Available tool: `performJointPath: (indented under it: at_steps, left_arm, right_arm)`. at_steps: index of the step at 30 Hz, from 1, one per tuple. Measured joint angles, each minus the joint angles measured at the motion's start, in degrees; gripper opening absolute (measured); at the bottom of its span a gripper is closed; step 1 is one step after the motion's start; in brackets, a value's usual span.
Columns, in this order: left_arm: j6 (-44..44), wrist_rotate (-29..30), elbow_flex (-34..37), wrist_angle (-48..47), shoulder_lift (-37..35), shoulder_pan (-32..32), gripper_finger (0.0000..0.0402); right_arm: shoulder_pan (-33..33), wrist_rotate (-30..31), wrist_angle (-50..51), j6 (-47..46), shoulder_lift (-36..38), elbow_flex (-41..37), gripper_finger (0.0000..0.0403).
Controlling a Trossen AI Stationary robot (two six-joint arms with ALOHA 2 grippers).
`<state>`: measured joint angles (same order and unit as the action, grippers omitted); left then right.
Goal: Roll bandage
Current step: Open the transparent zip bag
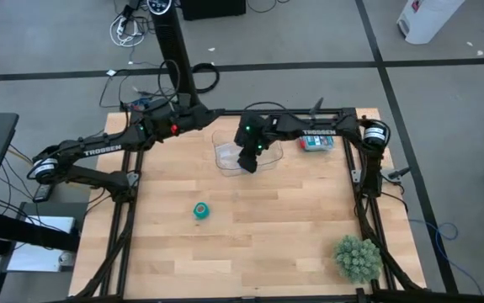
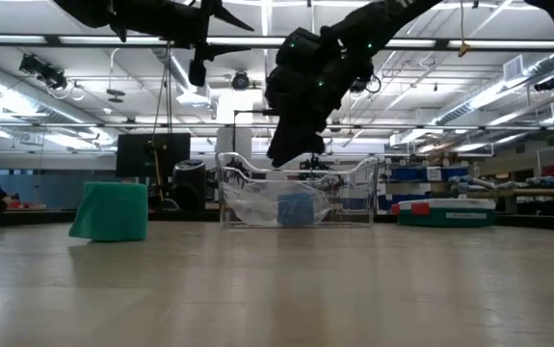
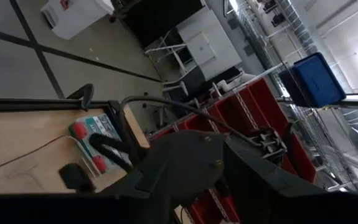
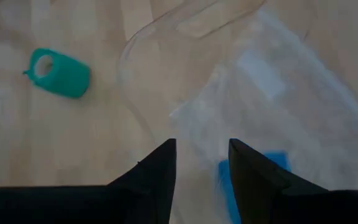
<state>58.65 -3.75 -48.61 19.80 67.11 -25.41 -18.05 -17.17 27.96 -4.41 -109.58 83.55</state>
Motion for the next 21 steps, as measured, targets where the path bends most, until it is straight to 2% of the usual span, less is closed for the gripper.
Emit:
performJointPath:
  at_steps: [13,18,21]
  left_arm:
    - [0.11,-3.42,-0.01,-0.57,0.00,0.02,0.0147]
    - [0.11,-3.43,-0.01,-0.49,0.00,0.02,0.0147]
    - [0.13,-3.51,-0.01,-0.47,0.00,0.02,0.0147]
  right_arm:
    - [0.07,5.71,-0.50,9.62,-3.42,-0.01,0.0191]
    - [-0.43,7.89,-0.74,11.03,-4.87,-0.02,0.0192]
    - [-0.41,10.25,-1.37,13.85,-4.81,0.02,0.0174]
